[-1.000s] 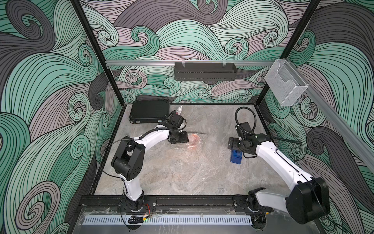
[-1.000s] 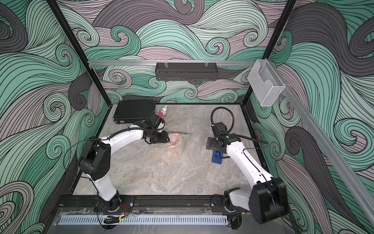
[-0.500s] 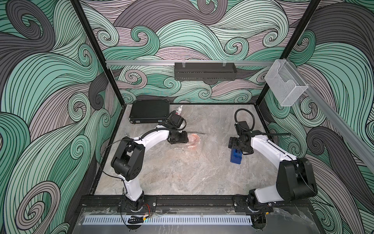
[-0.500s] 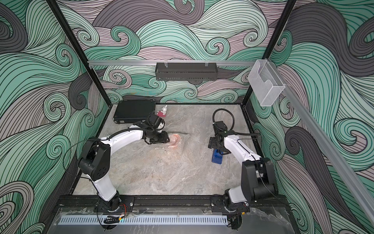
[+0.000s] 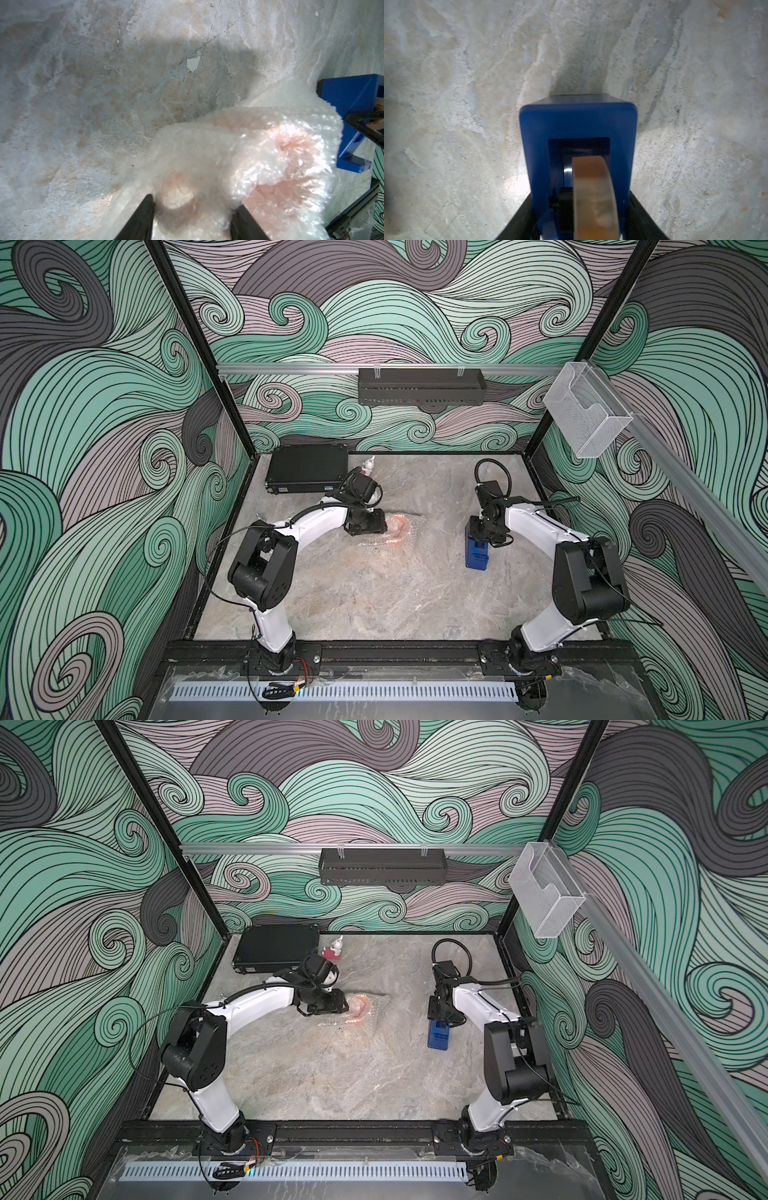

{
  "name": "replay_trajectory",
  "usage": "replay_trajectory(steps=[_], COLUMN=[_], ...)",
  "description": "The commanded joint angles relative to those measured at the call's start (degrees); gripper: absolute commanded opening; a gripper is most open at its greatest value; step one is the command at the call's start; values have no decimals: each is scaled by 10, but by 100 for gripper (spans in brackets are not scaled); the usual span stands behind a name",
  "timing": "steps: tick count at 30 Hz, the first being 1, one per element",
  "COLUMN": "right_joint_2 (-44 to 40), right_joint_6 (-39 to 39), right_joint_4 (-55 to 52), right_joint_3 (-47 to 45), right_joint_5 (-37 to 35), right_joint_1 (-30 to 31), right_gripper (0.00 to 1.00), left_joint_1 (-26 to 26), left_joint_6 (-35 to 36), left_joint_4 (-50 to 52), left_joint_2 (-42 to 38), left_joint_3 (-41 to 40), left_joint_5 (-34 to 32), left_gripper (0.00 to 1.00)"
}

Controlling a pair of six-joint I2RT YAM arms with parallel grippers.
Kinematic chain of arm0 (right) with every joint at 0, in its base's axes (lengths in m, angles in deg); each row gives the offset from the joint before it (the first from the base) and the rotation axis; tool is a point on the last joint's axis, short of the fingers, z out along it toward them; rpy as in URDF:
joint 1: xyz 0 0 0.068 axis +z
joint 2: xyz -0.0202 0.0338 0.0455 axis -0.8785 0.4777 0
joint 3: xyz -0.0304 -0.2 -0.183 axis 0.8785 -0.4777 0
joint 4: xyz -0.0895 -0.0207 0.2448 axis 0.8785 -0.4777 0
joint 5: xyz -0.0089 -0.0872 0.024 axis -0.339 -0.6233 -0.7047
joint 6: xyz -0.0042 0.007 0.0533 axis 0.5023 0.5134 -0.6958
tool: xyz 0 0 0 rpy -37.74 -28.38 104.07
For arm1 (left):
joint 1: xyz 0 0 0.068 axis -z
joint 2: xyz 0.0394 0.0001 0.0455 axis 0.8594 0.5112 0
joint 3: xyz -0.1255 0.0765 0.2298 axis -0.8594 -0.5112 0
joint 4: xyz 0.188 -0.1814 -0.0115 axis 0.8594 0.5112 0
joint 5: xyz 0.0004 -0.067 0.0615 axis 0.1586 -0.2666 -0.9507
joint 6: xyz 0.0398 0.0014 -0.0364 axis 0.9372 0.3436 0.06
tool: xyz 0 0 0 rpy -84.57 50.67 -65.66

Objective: Wrap mugs in bubble wrap
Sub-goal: Move the Tape Cutter to the center of the board, then tear off the tape using the Tape Cutter.

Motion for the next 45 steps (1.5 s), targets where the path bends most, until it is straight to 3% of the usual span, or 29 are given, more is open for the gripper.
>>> replay_trajectory(steps=[1,5,8,11,16,19,23,30,35,45], right_joint_2=[36,94,106,81,4,-36,-70,-45,-23,-13], right_joint_6=[10,20,31,38,42,45,45,34,14,4], right_joint_4=[10,-15,-26,-35,-35,-19,35,88,123,142], right_joint_3=[58,117,136,135,107,72,13,-16,-30,-51], right_joint_5=[27,10,-2,-9,-1,31,128,283,321,321], right_joint_1=[29,48,56,60,60,45,3,-40,-57,-74], right_gripper=[49,52,62,73,80,78,72,58,54,55], left_joint_1=[7,8,7,7,8,7,7,8,7,8], left_joint_6=[7,6,6,8,7,7,7,8,7,8], left_joint_4=[8,8,8,8,8,8,7,6,7,7], left_joint_2=[-4,-5,-5,-5,-6,-5,-5,-6,-7,-8], left_joint_3=[-7,-8,-9,-9,-10,-10,-10,-11,-12,-12], left_joint_5=[16,15,15,15,16,16,19,19,18,19], left_gripper=[53,52,52,52,52,52,52,52,52,52])
